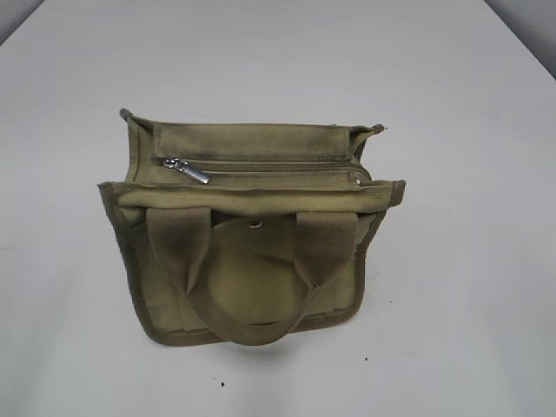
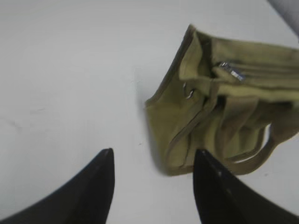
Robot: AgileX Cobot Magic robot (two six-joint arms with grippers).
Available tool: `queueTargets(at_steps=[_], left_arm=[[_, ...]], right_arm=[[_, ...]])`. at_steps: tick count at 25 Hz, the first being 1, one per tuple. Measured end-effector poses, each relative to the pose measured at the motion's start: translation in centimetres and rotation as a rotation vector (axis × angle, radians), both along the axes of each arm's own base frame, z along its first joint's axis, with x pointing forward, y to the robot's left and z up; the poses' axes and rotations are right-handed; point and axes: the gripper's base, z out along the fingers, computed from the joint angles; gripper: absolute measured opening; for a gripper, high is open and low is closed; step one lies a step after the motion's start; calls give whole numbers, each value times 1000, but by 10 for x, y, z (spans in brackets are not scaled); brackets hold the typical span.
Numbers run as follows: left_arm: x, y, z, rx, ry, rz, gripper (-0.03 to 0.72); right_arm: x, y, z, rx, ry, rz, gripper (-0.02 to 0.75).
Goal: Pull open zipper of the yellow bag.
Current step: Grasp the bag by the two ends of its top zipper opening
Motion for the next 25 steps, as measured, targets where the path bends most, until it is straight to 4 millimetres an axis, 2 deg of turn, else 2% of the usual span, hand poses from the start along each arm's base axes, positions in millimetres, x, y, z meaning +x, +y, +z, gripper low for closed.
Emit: queueTargets(at_steps=[3, 7, 14, 16, 20, 25], left_arm=[[27, -9, 7, -141, 51, -29, 418], [65, -24, 4, -277, 175, -123, 418], [138, -42, -21, -443, 364, -223, 418], [153, -44, -22, -461, 400, -227, 418], [182, -48, -25, -479, 470, -242, 418], [205, -53, -30, -500, 559, -294, 418]], right_arm=[[20, 4, 7, -12, -7, 48, 593], [49, 14, 13, -43, 46, 121, 593], [107, 40, 25, -110, 101, 268, 593], [128, 51, 25, -139, 132, 317, 593], [155, 72, 31, -170, 132, 394, 593], [183, 104, 34, -180, 112, 471, 593]])
